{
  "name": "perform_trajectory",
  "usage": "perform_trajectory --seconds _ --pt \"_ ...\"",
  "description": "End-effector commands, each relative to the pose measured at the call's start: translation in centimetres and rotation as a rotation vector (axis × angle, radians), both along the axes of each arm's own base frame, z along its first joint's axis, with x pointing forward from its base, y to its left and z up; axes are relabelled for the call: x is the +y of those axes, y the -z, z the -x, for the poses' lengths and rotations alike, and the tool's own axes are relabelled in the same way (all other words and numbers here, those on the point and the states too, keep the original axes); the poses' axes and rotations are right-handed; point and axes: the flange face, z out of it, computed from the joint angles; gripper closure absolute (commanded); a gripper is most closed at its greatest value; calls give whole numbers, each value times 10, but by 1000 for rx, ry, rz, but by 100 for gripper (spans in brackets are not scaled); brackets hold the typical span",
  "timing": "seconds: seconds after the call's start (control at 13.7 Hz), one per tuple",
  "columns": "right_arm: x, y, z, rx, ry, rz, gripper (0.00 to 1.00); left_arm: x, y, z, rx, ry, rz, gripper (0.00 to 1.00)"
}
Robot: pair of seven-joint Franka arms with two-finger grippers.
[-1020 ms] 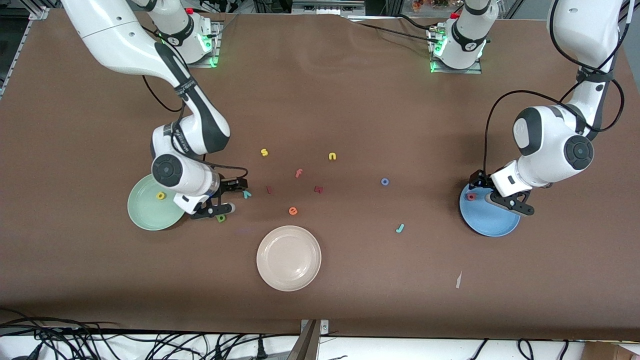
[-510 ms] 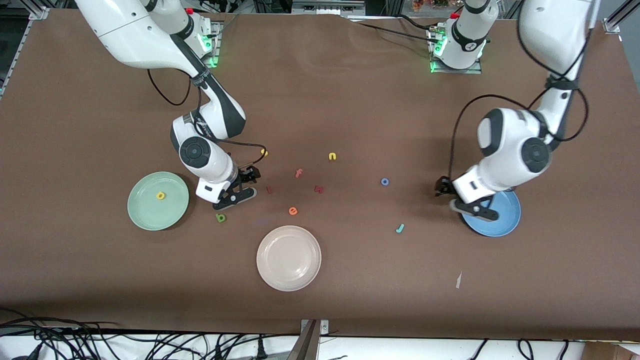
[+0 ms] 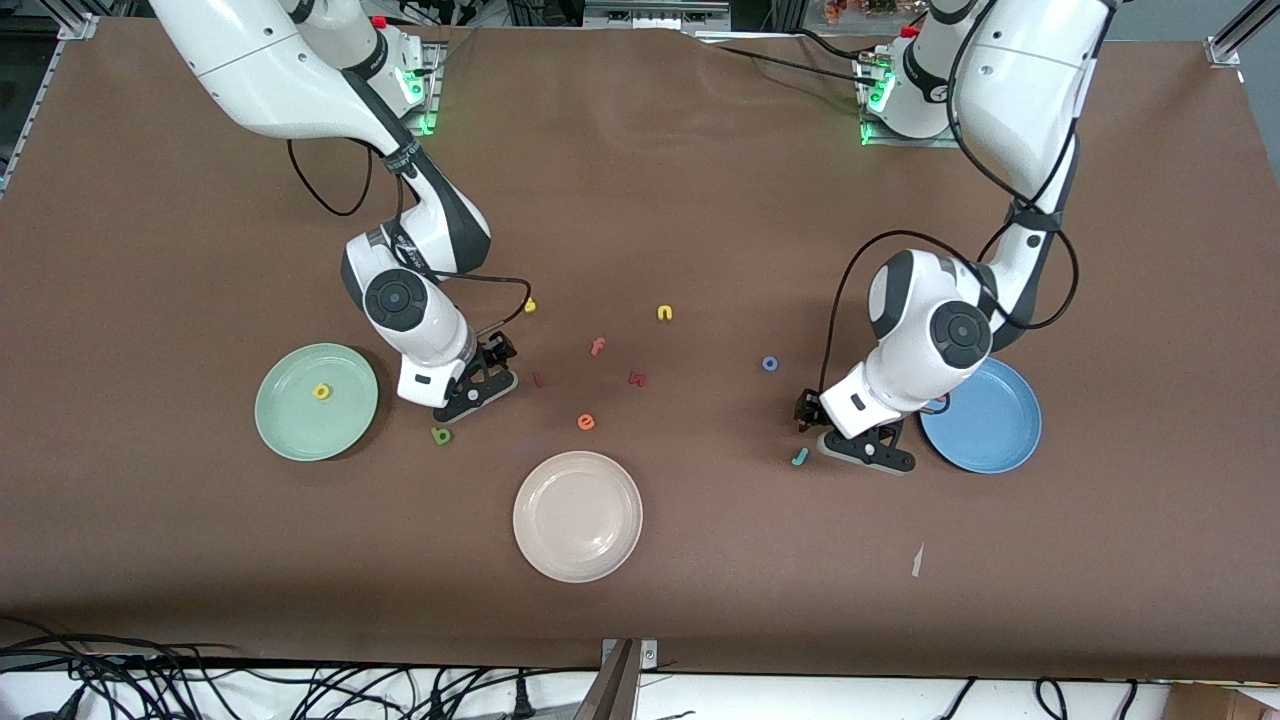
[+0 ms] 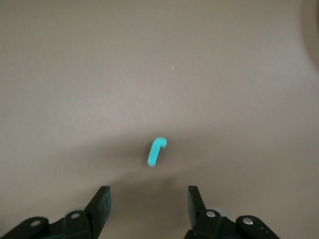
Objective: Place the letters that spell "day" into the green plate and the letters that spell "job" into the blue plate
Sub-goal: 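Grasp the cyan y with the right gripper while the left gripper grasps the cyan l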
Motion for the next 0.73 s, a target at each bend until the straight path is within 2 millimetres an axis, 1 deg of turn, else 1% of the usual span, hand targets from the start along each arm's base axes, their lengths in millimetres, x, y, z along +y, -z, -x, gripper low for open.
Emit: perform_trajectory --seconds 0.0,0.15,0.22,0.36,0.51,0.58,0.66 --pt "4 6 1 -18 -47 9 8 -18 14 -14 -30 -5 13 30" --pt "5 10 -2 -22 -56 14 8 -22 20 -13 -25 -18 13 30" --pt "6 13 -2 -22 -66 18 10 -23 21 -12 -25 -16 12 29" --pt "13 12 -3 -29 -77 15 13 -22 23 -12 -25 -13 6 30" --pt "16 16 -4 -31 -79 10 16 -18 35 -13 -30 -17 -3 32" --pt "18 17 -3 -33 -84 7 20 -17 39 -15 -52 -23 -4 32" --pt "18 16 -3 -37 -86 5 23 -20 48 -13 -52 -19 -6 32"
